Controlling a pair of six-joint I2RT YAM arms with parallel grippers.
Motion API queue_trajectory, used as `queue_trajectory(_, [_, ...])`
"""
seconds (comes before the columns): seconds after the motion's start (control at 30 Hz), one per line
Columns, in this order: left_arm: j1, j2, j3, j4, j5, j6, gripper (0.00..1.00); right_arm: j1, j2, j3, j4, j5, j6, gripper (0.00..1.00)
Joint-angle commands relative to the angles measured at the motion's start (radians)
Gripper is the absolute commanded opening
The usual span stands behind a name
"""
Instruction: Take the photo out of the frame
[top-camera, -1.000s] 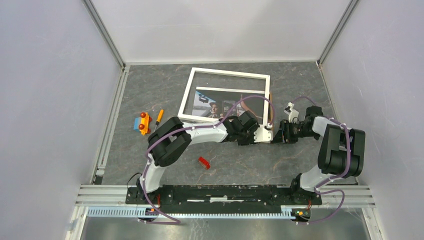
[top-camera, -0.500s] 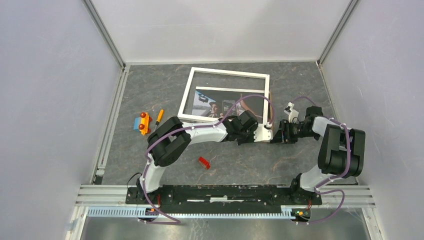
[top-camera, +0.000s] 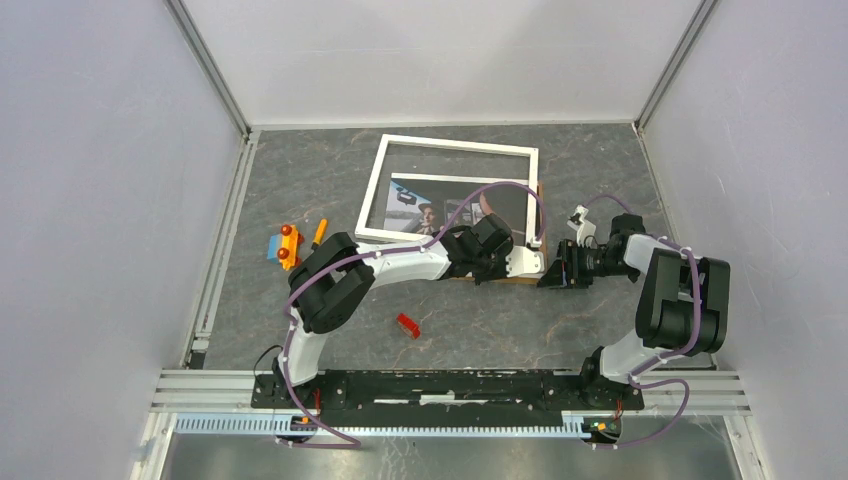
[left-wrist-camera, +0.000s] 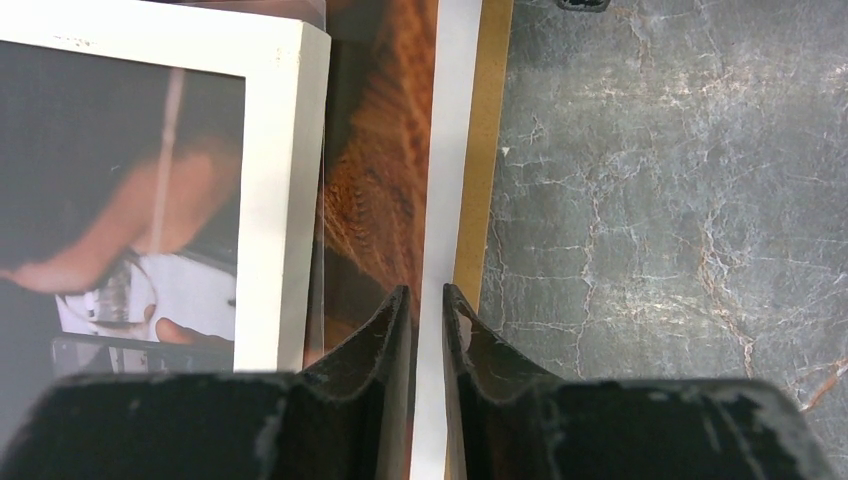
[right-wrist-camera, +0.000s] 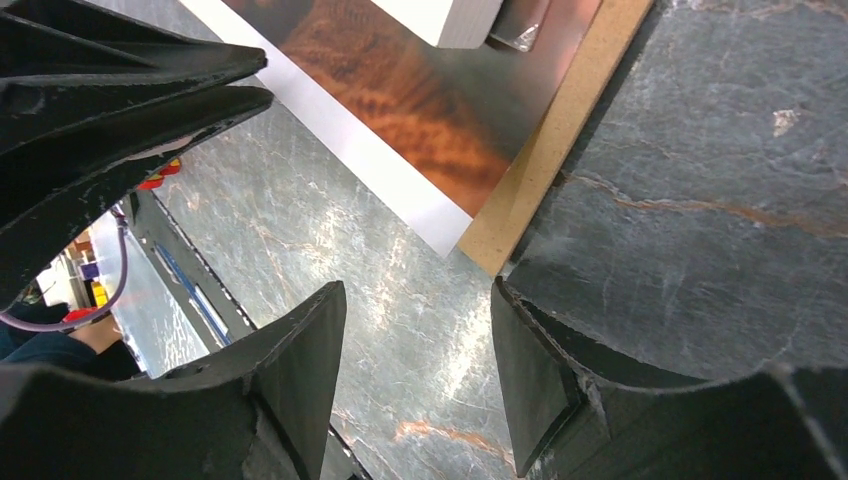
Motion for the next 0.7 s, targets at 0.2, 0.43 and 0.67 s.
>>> queue_trajectory(0.2, [0.019, -0.043, 0.035, 0.030, -0.014, -0.033, 0.23, 0.004, 0.054, 0.004, 0.079, -0.139, 0.104, 0.61])
queue_trajectory(0.43, [0.021, -0.045, 0.037, 0.026, -0.017, -0.031, 0.23, 0.004, 0.079, 0.034, 0.028, -0.184, 0.069, 0.61])
queue_trajectory(0.67, [0.017, -0.046, 0.033, -0.020, 0.057, 0.011, 0.60, 0.002, 0.059, 0.048, -0.029, -0.140, 0.023, 0.59])
